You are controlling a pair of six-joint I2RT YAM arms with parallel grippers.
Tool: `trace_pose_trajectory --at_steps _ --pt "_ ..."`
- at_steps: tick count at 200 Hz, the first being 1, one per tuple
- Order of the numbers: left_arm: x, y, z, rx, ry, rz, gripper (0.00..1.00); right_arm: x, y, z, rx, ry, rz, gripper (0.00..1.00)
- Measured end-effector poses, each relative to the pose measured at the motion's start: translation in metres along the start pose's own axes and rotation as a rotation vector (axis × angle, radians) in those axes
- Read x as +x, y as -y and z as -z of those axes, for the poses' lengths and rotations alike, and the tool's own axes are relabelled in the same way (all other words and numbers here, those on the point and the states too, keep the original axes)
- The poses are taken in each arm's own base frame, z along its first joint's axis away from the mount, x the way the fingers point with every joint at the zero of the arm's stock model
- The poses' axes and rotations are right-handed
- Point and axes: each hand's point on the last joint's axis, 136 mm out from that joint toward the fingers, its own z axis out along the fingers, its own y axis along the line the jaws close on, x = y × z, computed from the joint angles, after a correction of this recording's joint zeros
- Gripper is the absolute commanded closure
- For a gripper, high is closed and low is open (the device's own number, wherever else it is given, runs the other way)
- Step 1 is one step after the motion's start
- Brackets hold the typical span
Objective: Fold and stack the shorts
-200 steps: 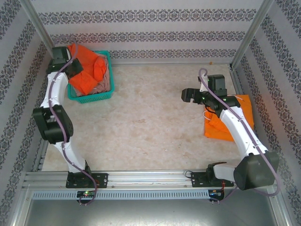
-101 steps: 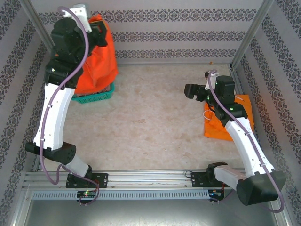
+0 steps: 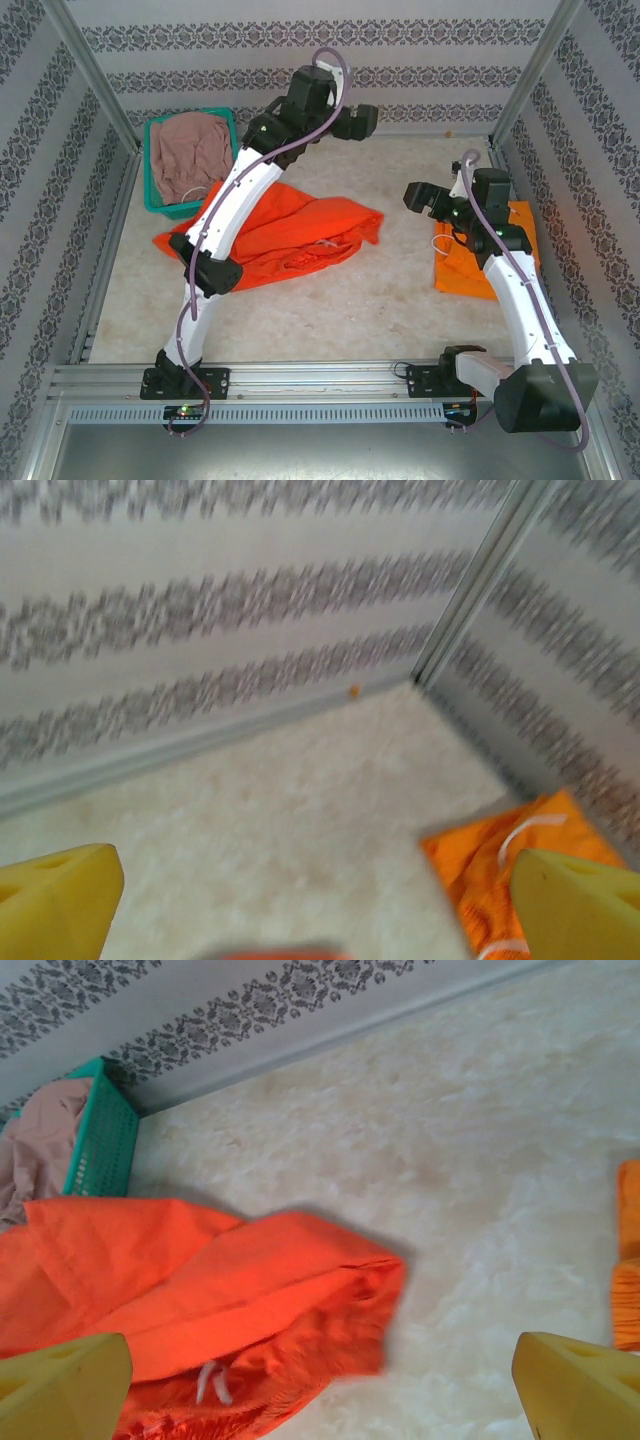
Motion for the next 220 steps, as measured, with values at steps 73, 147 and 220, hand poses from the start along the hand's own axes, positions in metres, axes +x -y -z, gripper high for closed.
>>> trace_pose_trajectory --at_steps 73,147,220 --pt "0.111 -0.09 0.109 -0.122 -0.154 0.161 0.08 0.122 -0.1 -0.045 -0.126 -0.338 0.236 0.04" --pt "0.235 -0.188 0.146 -0.289 -0.162 0.515 0.04 0.27 -0.147 -0.067 -0.188 -0.651 0.828 0.13" --pt "0.26 -0.246 0.192 -0.425 -0.033 0.701 0.05 0.352 -0.148 -0.088 -0.12 -0.816 1.194 0.32"
